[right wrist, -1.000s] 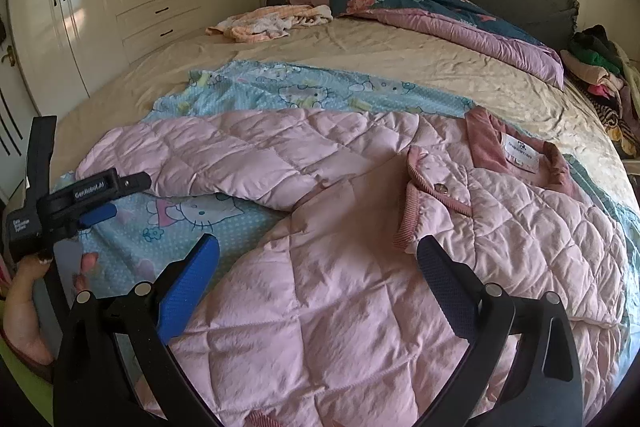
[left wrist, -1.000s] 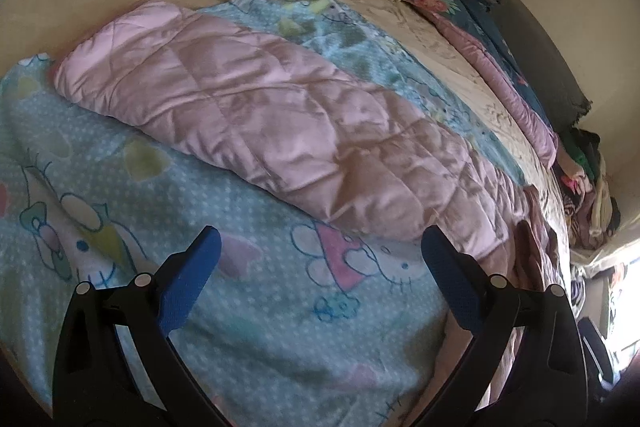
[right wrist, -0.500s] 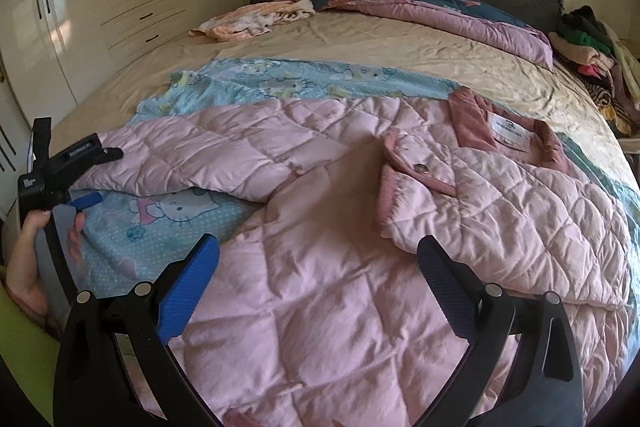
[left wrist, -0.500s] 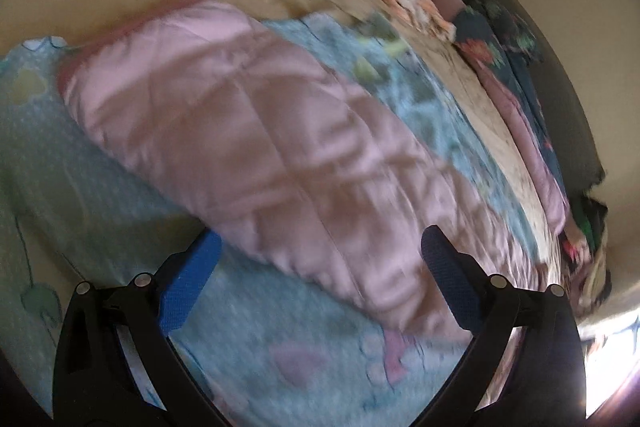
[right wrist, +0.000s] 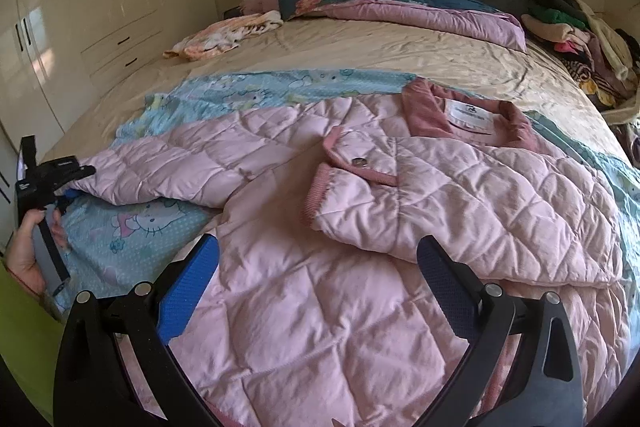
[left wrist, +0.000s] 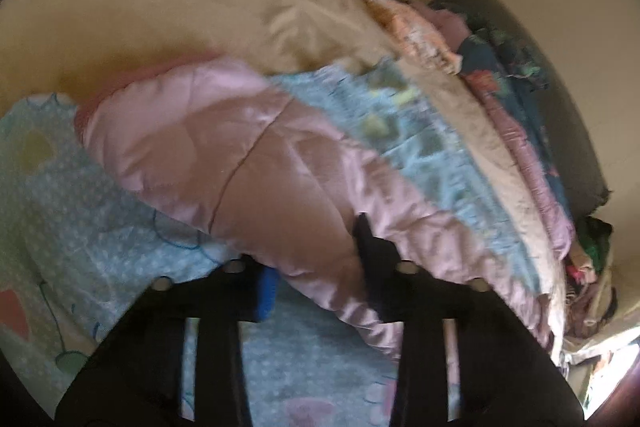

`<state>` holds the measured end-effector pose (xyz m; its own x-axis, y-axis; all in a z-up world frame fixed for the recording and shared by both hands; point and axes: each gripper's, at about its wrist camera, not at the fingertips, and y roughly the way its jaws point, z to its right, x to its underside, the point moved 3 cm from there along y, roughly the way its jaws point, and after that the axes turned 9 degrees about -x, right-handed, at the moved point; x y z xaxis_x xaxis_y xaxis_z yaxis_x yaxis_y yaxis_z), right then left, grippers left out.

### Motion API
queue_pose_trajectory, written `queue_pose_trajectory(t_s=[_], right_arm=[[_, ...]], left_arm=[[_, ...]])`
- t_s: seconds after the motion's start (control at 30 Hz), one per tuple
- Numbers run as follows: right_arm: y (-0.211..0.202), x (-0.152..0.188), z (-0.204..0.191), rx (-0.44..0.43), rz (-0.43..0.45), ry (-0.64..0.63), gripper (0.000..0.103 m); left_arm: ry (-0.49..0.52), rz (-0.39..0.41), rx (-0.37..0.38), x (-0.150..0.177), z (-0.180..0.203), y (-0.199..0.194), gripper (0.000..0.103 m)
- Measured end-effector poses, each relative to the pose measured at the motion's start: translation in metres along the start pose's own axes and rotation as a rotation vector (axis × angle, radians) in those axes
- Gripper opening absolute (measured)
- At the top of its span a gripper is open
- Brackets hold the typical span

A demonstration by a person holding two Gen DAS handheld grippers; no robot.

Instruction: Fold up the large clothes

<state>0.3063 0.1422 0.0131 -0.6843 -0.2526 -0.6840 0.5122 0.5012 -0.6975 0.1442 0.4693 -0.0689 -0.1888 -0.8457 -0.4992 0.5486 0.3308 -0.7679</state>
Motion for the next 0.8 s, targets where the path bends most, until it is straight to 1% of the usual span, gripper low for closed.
queue_pose_trajectory(t_s=[0.1,0.4,0.67,0.8], right_arm=[[-0.009,0.0,0.006,-0.006,0.012,0.023,0.099],[-0.048,0.0,0.017,-0.007,0.071,0.036,0.099],[-0.086,0.004,0.032,-0.013,0.128,0.078,0.099],[-0.102,0.005,0.038,-0.008,0.15,0.085,0.099]], left_arm=[[0.023,0.041,0.028,-0.006,0.016,-0.024,0.017],[0.104,0.147,0.121,-0.008,0.068,-0.096,0.017],[0.168,0.183,0.187,0.003,0.105,-0.141,0.017],[0.202,0.192,0.216,0.013,0.124,-0.157,0.017]])
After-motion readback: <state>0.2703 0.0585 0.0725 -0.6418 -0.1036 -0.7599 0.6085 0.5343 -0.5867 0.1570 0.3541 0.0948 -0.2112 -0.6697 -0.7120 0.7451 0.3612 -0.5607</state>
